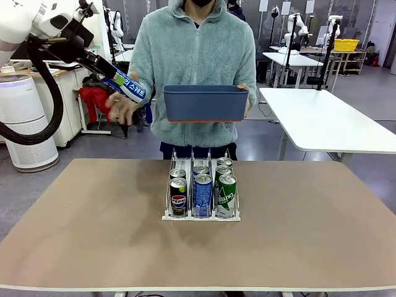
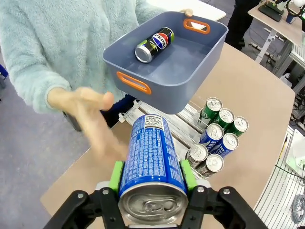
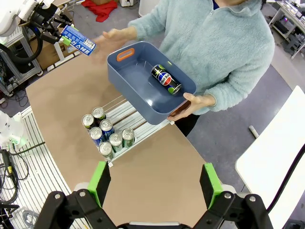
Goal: Fill the beverage cans into the dispenser.
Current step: Place the picked Ionic drink in the line of the Automatic Can Dispenser with the same cans.
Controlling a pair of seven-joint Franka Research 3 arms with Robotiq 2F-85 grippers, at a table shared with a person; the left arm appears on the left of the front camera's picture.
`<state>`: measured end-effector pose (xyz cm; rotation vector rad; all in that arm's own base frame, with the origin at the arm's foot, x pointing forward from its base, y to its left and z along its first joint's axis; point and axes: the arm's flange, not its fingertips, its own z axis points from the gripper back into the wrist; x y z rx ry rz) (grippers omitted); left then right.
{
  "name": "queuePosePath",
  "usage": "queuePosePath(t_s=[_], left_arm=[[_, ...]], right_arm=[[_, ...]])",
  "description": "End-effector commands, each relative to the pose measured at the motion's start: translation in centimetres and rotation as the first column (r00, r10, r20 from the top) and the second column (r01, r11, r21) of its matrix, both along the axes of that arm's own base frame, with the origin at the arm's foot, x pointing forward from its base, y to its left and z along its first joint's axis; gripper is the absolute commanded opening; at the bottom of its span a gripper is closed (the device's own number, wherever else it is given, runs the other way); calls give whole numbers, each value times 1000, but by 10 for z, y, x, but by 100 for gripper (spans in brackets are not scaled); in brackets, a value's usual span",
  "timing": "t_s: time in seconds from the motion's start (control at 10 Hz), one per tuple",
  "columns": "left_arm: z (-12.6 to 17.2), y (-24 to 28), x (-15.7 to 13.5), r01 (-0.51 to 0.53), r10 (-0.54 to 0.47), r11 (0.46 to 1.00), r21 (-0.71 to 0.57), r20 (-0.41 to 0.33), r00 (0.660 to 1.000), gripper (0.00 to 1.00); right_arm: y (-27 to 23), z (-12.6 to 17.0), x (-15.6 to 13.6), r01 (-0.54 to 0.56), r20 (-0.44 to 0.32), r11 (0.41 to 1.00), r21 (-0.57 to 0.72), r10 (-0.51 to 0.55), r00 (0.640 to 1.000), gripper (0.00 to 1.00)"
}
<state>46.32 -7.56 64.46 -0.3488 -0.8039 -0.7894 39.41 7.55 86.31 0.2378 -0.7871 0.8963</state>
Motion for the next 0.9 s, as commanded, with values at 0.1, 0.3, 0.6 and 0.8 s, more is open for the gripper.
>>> queuePosePath(t_s=[0.1, 0.3, 0.6, 0.8], left_arm=[[-5, -13, -4, -62, 62, 998, -6, -22, 998, 57], [-15, -40, -16, -165, 165, 984, 59, 0, 986, 57], [-42, -86, -40, -144, 150, 974, 174, -19, 989, 57], [-47, -97, -39, -74, 88, 984, 160, -79, 993, 57]], right_arm=[[0, 0, -1, 11, -5, 1000, 6, -11, 1000, 100], [0, 0, -1, 11, -5, 1000, 6, -11, 1000, 100], [0, 0, -1, 11, -5, 1000, 6, -11, 1000, 100], [0, 0, -1, 11, -5, 1000, 6, -11, 1000, 100]])
